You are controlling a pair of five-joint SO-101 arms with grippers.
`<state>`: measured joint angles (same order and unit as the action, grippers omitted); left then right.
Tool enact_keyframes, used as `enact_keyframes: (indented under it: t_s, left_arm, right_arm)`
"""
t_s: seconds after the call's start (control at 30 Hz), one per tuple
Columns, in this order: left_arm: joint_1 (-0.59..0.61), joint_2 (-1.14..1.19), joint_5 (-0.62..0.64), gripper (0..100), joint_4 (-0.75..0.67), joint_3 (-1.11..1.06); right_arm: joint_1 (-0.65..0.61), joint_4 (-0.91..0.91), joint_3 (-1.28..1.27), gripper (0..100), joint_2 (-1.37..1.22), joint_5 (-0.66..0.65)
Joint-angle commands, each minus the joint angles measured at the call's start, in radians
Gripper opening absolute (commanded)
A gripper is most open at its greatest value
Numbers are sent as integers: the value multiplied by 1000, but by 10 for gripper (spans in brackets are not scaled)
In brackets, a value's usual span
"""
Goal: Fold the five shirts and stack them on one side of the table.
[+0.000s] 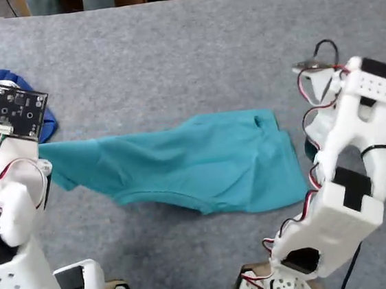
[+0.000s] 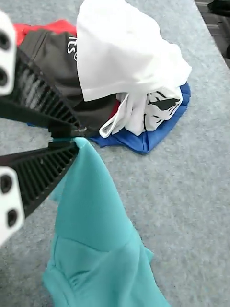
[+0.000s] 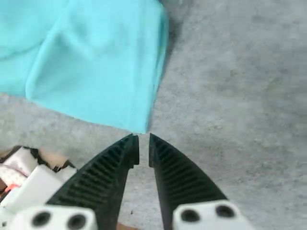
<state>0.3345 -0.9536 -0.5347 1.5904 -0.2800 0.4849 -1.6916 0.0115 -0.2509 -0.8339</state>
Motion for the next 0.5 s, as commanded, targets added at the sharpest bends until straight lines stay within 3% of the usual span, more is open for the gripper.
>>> enact_keyframes:
  t_s: [0.0, 0.27, 0.47]
  left_arm:
    - [13, -15, -9, 29, -60, -1]
    - [170, -58, -12, 29, -160, -1]
    - [168, -77, -11, 29, -192, -111]
  right_arm:
    - [-12, 55, -74, 118, 101, -14]
    - [-26, 141, -280, 136, 302, -127]
    - [-180, 203, -450, 137, 380, -253]
